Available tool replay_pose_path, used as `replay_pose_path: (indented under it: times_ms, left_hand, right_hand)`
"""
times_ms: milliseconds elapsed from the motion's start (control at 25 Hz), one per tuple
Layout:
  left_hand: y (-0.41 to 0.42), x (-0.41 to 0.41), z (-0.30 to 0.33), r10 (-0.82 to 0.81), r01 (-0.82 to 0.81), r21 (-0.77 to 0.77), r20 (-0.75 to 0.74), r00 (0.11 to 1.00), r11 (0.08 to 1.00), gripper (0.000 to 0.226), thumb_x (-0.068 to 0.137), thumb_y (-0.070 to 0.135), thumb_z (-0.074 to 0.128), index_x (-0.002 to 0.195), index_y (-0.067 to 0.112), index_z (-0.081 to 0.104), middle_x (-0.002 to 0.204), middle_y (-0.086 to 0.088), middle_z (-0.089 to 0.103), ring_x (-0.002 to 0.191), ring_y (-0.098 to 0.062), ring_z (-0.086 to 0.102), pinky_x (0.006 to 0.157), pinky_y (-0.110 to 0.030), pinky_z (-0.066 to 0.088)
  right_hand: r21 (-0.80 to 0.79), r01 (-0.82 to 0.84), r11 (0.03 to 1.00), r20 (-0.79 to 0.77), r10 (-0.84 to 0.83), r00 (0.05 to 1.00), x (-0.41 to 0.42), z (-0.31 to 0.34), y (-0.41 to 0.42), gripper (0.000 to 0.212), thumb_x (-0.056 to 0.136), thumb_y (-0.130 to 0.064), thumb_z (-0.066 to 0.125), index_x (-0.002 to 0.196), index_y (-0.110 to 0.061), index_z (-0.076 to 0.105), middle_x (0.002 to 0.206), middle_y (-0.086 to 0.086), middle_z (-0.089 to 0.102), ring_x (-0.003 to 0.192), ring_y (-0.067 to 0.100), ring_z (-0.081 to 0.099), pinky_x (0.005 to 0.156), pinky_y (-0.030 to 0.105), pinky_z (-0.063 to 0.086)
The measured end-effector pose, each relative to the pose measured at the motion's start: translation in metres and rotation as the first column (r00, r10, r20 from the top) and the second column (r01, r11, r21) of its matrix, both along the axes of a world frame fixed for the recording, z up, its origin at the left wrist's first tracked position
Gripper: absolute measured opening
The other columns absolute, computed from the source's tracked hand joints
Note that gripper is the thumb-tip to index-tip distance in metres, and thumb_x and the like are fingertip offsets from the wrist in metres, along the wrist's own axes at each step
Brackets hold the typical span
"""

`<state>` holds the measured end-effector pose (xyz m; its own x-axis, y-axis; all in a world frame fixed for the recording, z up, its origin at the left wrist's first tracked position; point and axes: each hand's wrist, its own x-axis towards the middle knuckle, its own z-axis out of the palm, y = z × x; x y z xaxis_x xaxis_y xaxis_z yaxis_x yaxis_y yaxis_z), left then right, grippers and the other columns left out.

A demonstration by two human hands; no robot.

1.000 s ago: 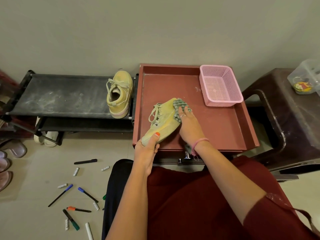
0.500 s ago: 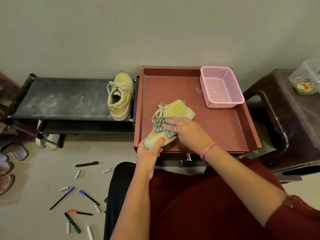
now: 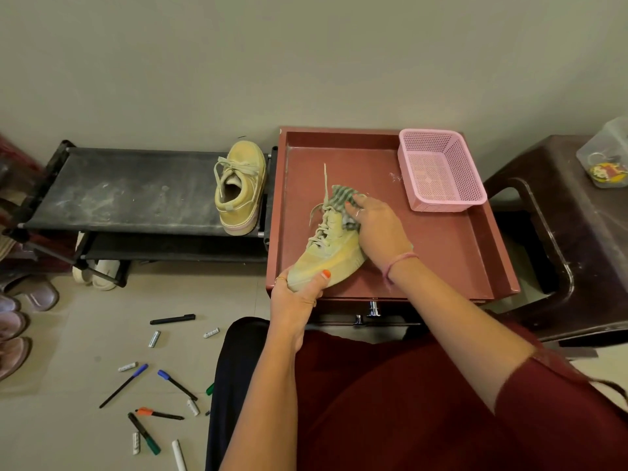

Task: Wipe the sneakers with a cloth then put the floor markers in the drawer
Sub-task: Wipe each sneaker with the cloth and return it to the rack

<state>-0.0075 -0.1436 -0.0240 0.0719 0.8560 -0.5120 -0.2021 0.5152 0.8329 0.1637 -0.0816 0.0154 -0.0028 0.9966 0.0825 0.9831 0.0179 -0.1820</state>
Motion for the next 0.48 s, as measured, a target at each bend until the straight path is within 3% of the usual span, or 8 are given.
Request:
replay_pose_path:
  times_ms: [120,240,320,400,480]
  left_hand:
    - [0.002,0.001,-0.002,0.043,-0.043,-0.038,0.019,0.999,0.998,0.046,0.080,0.020,0.076,0.120,0.010,0.056,0.102,-0.009,0.068,0.075,-0.013,0.060,0.067,-0.027,0.050]
    - [0.003,0.001,-0.003,0.062,-0.061,-0.048,0.025,0.998,0.997,0.049,0.079,0.022,0.077,0.121,0.009,0.055,0.105,-0.012,0.069,0.075,-0.012,0.061,0.065,-0.025,0.050]
    - [0.002,0.002,-0.004,0.066,-0.064,-0.059,0.032,0.997,0.996,0.048,0.079,0.021,0.077,0.121,0.009,0.055,0.104,-0.010,0.069,0.073,-0.011,0.060,0.065,-0.025,0.050]
    - [0.001,0.002,-0.003,0.074,-0.072,-0.068,0.034,0.997,0.995,0.048,0.081,0.019,0.076,0.122,0.007,0.054,0.103,-0.009,0.068,0.067,-0.008,0.059,0.062,-0.022,0.049]
    - [0.003,0.002,-0.002,0.094,-0.087,-0.095,0.073,0.993,0.992,0.045,0.083,0.018,0.073,0.123,0.006,0.055,0.101,-0.008,0.067,0.060,-0.004,0.056,0.056,-0.018,0.047]
  right_hand:
    - [0.014,-0.119,0.993,-0.111,0.120,0.987,-0.026,0.000,-0.046,0.055,0.091,0.008,0.041,0.143,-0.009,0.037,0.153,0.006,0.029,0.142,0.021,0.023,0.115,0.024,0.011]
    - [0.042,-0.105,0.994,-0.180,0.111,0.977,-0.034,-0.011,-0.083,0.068,0.071,0.021,0.061,0.132,-0.005,0.052,0.140,0.012,0.048,0.131,0.033,0.043,0.109,0.037,0.030]
    - [0.058,-0.109,0.992,-0.122,0.115,0.986,-0.012,-0.028,-0.082,0.078,0.059,0.024,0.068,0.130,-0.004,0.053,0.136,0.015,0.052,0.125,0.037,0.049,0.104,0.046,0.034]
    - [0.034,0.015,0.999,-0.155,-0.009,0.988,0.009,-0.033,-0.066,0.076,0.070,0.025,0.058,0.136,-0.008,0.045,0.140,0.013,0.047,0.130,0.035,0.044,0.110,0.045,0.031]
    - [-0.041,0.223,0.974,-0.247,-0.226,0.942,0.012,-0.031,-0.053,0.069,0.082,0.019,0.048,0.142,-0.014,0.035,0.149,0.007,0.037,0.139,0.029,0.032,0.116,0.035,0.021]
